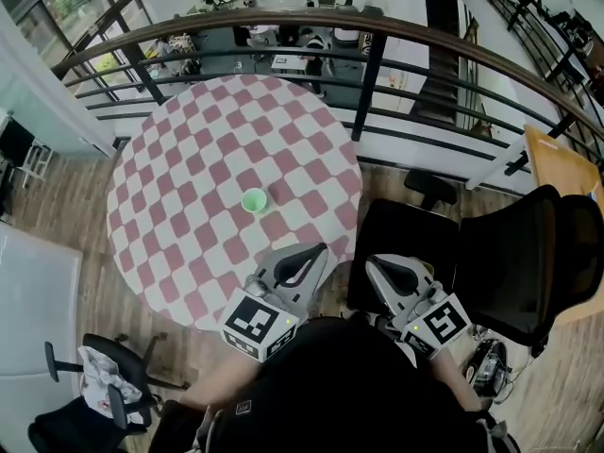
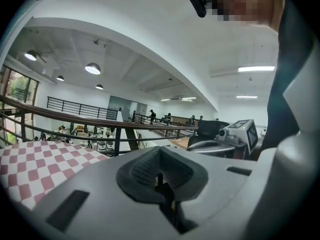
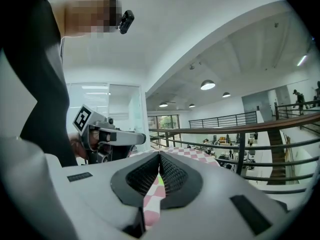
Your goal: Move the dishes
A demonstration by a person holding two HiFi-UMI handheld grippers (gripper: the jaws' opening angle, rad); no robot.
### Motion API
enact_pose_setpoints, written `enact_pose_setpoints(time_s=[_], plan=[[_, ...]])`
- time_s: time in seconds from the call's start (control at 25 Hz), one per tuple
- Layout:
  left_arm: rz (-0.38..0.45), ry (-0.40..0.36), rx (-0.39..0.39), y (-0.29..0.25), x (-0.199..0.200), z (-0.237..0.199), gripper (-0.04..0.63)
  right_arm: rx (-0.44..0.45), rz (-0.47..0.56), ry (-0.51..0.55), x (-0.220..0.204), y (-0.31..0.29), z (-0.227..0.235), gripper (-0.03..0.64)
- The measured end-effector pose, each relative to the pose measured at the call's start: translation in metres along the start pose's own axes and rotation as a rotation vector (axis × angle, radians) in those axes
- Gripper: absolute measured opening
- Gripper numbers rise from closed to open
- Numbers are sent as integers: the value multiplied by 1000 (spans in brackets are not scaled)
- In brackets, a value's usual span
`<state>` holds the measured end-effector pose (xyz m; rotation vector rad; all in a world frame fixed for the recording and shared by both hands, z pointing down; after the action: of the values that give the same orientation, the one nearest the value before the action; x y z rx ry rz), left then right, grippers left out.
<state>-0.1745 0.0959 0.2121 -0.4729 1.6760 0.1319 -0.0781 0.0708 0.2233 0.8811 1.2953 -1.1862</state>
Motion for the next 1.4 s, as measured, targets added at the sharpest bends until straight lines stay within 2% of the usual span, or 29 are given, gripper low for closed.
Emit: enact_pose_setpoints(time_s=[0.28, 0.48, 0.68, 0.84, 0.92, 1.0, 1.16, 1.24, 1.4], plan=[[-25, -2, -72, -25, -9, 15, 3, -136, -9, -26, -12, 32, 23, 21], [-81, 0, -161, -63, -23, 48, 3, -273, -44, -29, -33, 85, 57, 23], [-155, 26, -243, -100, -35, 71, 3, -412, -117, -82, -56, 130, 72, 23], [-207, 61, -267, -156, -72, 129, 3, -435, -176, -105, -106, 196, 90, 25], [-232, 77, -282, -176, -87, 147, 3, -443, -216, -148, -132, 211, 99, 25], [-272, 62, -314, -187, -100, 157, 3, -440, -252, -187, -150, 211, 101, 25], [-362, 0, -359, -225, -150, 163, 3, -441, -289, -218, -198, 202, 129, 25], [-385, -1, -360, -244, -179, 162, 3, -438, -305, -224, -227, 198, 146, 25], [-451, 27, -336, -271, -245, 144, 3, -391, -411, -228, -294, 179, 175, 25]])
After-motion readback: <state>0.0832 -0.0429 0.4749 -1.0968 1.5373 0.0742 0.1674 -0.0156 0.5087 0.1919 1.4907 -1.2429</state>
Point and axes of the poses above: the fingertips, and each gripper's own axes: y backward along the fingers, z to its right, x out of its top, the point moved 2 cm from there along y, backward along the fingers
